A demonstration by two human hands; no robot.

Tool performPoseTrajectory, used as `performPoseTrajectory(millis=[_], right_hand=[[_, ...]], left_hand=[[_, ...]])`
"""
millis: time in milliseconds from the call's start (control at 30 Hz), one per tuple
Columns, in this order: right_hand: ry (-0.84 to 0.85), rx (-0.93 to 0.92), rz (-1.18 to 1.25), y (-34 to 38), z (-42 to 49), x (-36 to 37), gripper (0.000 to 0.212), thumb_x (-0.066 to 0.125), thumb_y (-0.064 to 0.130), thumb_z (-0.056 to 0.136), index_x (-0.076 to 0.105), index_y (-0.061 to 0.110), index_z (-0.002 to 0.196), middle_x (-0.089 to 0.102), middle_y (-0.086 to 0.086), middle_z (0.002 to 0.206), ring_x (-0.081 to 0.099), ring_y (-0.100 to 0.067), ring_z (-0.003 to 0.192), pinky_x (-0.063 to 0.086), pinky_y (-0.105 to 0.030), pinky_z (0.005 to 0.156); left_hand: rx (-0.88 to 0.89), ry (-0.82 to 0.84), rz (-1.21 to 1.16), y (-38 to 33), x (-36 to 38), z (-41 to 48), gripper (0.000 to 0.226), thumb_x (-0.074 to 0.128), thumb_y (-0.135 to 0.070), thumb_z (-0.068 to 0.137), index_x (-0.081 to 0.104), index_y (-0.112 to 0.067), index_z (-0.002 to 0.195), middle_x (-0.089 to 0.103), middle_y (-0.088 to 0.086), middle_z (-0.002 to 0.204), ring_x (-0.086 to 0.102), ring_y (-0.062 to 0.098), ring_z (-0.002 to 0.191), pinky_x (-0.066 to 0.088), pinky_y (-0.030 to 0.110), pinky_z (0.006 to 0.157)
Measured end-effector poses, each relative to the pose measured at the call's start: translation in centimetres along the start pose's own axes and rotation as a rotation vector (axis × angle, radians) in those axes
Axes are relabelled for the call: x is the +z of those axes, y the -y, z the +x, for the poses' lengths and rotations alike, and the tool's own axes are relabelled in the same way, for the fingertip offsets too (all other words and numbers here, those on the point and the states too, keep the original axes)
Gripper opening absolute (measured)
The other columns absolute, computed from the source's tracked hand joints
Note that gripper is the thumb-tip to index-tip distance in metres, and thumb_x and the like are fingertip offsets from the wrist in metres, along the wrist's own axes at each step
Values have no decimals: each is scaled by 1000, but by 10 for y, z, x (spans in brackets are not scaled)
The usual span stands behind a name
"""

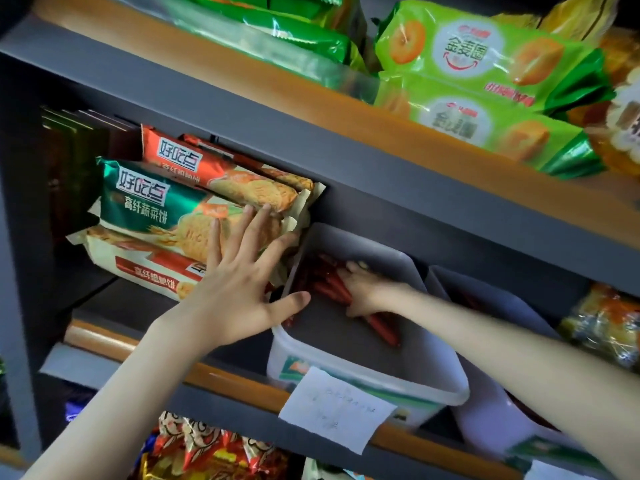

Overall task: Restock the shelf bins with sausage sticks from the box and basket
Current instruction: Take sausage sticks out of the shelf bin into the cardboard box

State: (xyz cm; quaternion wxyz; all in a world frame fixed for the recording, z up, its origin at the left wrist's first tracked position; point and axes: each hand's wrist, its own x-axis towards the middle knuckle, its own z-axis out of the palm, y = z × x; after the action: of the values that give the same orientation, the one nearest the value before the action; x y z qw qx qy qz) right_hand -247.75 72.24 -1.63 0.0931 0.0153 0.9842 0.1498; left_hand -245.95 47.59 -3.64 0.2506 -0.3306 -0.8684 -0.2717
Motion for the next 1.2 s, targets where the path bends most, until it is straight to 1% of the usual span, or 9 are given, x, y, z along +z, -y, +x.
performPoseTrajectory(millis=[133,267,400,500,633,867,1033,1133,1200], right_hand=[[100,43,-34,-7,17,-15,112,73,37,73,-6,20,151,8,-11,156,15,-29,143,28,-36,112],[134,77,31,-5,23,-19,113,74,32,72,-6,14,150,9,-14,156,14,-27,143,26,-32,112],[149,134,144,-7,31,-23,101,79,32,64,25,11,147,34,-11,146,36,-26,132,38,-29,103],[279,139,265,-5,29,-26,56,79,26,64,65,12,116,64,-6,115,61,-20,104,52,-28,83],[271,120,260,0,24,-28,38,78,25,62,73,10,97,71,-4,96,65,-17,89,51,-23,66],[-43,197,133,20,19,2,28,68,20,68,53,13,91,55,-3,84,56,-18,73,49,-27,62],[-136,99,547,14,15,-5,49,60,8,79,48,11,127,53,0,125,52,-14,115,44,-16,88],[-359,251,232,13,-4,-27,54,60,15,86,35,9,133,52,-12,128,54,-28,116,48,-37,91],[-489,193,16,16,-29,-40,48,57,18,88,34,9,130,52,-11,126,53,-29,114,46,-37,87]], left_hand=[[38,-10,17,8,1,4,86,28,-76,74,28,-29,146,-3,7,159,-22,19,142,-21,49,110],[53,1,31,10,4,3,86,28,-75,75,25,-29,148,-10,5,159,-24,20,143,-25,45,109],[47,13,35,10,5,5,88,27,-76,73,23,-30,148,-13,4,158,-26,19,142,-22,49,110],[49,19,32,10,4,5,87,27,-75,74,24,-30,148,-11,5,158,-25,20,142,-20,49,111],[44,42,36,11,4,4,89,23,-76,73,22,-31,149,-16,3,157,-29,17,140,-20,48,111],[26,89,66,11,3,5,89,13,-79,69,12,-39,149,-32,-2,152,-40,15,134,-21,47,112],[13,79,77,11,1,2,87,15,-78,70,14,-41,148,-27,-3,154,-37,13,136,-20,43,112],[6,54,74,8,-2,1,86,19,-78,72,21,-37,147,-18,0,158,-29,14,140,-16,45,113],[-6,43,80,5,-5,-1,85,20,-77,72,24,-35,147,-14,1,158,-25,14,142,-14,44,114]])
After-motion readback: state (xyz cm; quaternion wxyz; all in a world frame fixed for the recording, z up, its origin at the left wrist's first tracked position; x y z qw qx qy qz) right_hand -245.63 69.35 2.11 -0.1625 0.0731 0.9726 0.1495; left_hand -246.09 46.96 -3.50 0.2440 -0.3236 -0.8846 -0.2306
